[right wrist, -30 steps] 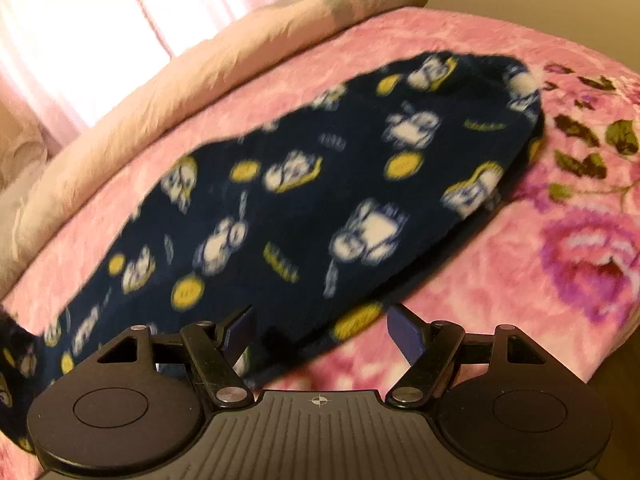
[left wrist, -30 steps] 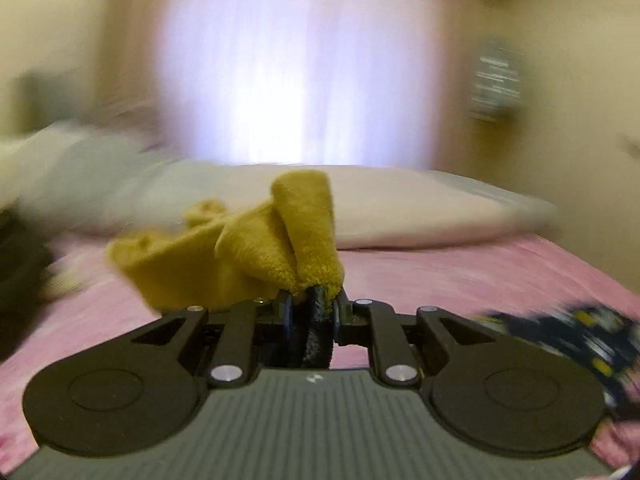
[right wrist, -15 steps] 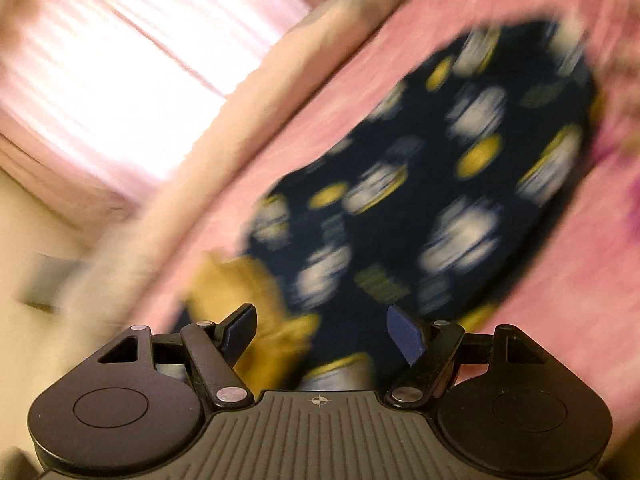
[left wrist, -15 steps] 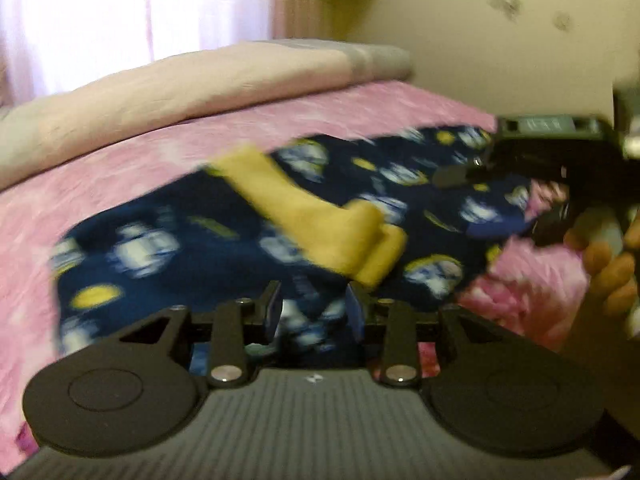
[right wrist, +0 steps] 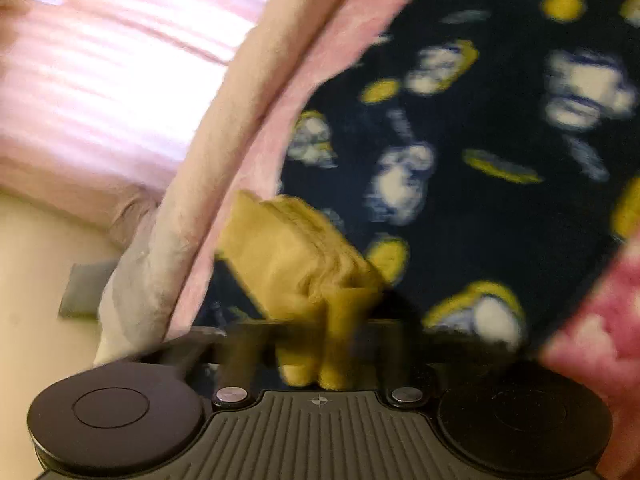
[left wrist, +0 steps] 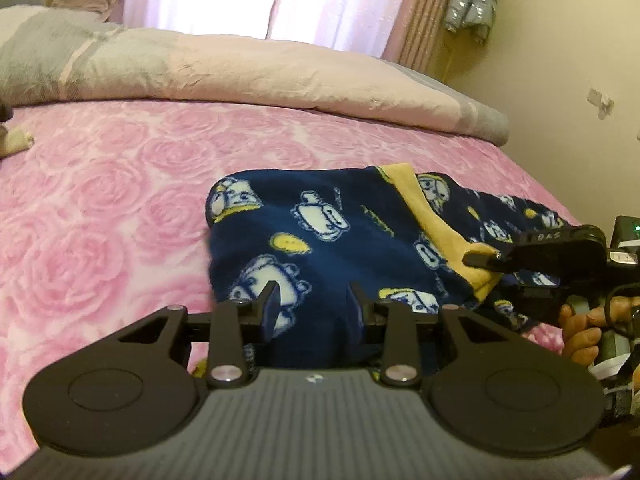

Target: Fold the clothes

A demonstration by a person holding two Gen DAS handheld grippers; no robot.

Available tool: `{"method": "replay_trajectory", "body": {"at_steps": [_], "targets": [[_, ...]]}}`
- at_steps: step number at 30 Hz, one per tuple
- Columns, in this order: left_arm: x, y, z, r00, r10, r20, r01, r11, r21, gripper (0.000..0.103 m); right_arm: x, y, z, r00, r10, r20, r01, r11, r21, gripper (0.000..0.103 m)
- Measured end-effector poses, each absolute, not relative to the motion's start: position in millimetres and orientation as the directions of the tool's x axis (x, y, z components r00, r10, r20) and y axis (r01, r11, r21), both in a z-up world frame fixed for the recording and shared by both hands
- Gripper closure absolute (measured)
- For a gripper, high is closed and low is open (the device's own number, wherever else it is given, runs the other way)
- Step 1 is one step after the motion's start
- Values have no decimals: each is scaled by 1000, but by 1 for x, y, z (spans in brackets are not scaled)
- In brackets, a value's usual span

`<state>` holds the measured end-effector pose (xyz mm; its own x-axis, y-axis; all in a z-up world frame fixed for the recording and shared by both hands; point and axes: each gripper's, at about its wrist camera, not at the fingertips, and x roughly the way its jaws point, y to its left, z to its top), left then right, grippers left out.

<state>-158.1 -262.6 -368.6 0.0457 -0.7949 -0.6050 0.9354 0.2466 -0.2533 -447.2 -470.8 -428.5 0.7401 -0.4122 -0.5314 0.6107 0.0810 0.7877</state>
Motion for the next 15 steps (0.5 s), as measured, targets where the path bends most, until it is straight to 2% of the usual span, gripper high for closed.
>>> {"method": "replay_trajectory", "body": {"at_steps": [2,6,7,9,13,15], "targets": [[-155,-263,-369,37,-802,-597,931,244,-271,75,-443,-465,-412,746,-449,-491,615,182,767,89],[-156,-268,-367,-1,-821,-570,929,210,-304,75,-448,-431,-357,764,-604,-229,590,508,628,90],[-157,-270,-367,-11,-824,-567,931,199,-307,75,-452,-424,-349,754,-629,-189,597,538,595,90],[-160,-277,-371,-24,-815,-578,934,188,-304,75,-463,-421,-351,701,-671,-243,662,485,571,90],[-166,-292,-385,-40,-776,-629,940,185,-287,75,-476,-439,-408,569,-633,-525,779,212,590,90],[-166,-293,-388,-35,-767,-641,943,187,-275,75,-483,-441,-426,559,-599,-574,781,146,608,90]]}}
